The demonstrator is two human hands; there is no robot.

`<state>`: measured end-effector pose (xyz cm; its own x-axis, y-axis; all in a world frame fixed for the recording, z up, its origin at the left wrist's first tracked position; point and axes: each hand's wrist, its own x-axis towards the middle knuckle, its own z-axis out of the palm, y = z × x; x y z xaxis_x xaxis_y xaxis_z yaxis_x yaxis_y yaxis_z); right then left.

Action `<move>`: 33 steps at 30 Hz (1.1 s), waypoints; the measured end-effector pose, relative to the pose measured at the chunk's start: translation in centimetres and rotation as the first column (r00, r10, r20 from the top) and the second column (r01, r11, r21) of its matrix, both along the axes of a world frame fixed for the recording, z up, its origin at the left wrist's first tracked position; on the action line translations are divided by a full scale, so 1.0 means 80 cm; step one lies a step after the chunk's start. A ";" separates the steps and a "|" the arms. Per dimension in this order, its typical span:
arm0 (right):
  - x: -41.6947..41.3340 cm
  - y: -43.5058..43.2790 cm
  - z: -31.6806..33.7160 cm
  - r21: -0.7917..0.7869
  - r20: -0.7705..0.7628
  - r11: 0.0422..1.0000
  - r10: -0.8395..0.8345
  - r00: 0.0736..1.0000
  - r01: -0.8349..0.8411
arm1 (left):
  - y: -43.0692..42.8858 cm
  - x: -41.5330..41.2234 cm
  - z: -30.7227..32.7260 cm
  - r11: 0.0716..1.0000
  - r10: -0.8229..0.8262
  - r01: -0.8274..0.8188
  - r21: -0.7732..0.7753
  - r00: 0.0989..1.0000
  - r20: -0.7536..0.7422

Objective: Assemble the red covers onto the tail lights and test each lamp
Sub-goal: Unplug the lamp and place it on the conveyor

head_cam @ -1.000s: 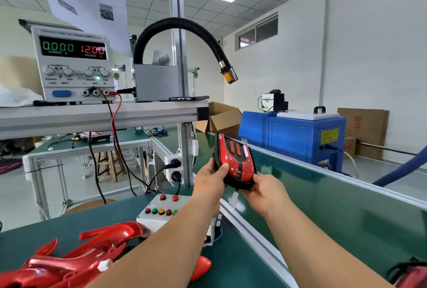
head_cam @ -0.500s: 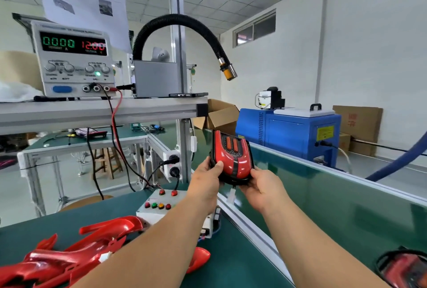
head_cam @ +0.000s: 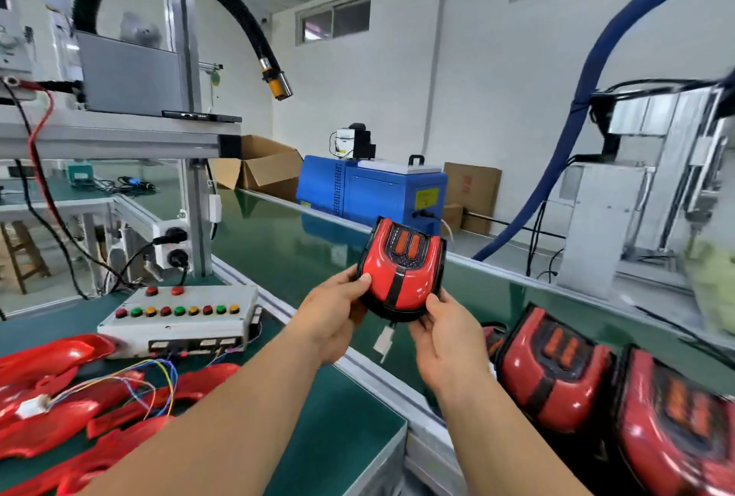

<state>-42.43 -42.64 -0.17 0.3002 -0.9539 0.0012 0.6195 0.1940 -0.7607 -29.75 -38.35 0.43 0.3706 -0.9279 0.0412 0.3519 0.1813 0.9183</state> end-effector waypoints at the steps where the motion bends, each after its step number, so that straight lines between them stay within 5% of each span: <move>1: -0.015 0.003 0.002 -0.012 0.007 0.999 -0.031 0.999 0.031 | 0.000 -0.014 0.003 0.999 -0.033 0.033 -0.008 0.999 0.001; 10: -0.148 0.031 0.019 -0.028 0.054 0.938 -0.344 0.937 0.346 | -0.011 -0.142 0.040 0.954 -0.298 0.300 -0.014 0.951 0.083; 18: -0.200 0.041 0.006 0.092 0.030 0.909 -0.411 0.911 0.407 | -0.023 -0.202 0.027 0.934 -0.357 0.354 0.054 0.930 0.089; 27: -0.219 0.039 -0.004 -0.005 -0.377 0.949 -0.295 0.878 0.316 | -0.042 -0.209 0.023 0.948 -0.305 0.284 0.143 0.940 0.156; 33: -0.216 0.045 -0.014 -0.019 -0.521 0.958 -0.254 0.815 0.286 | -0.045 -0.210 0.016 0.949 -0.293 0.248 0.195 0.923 0.250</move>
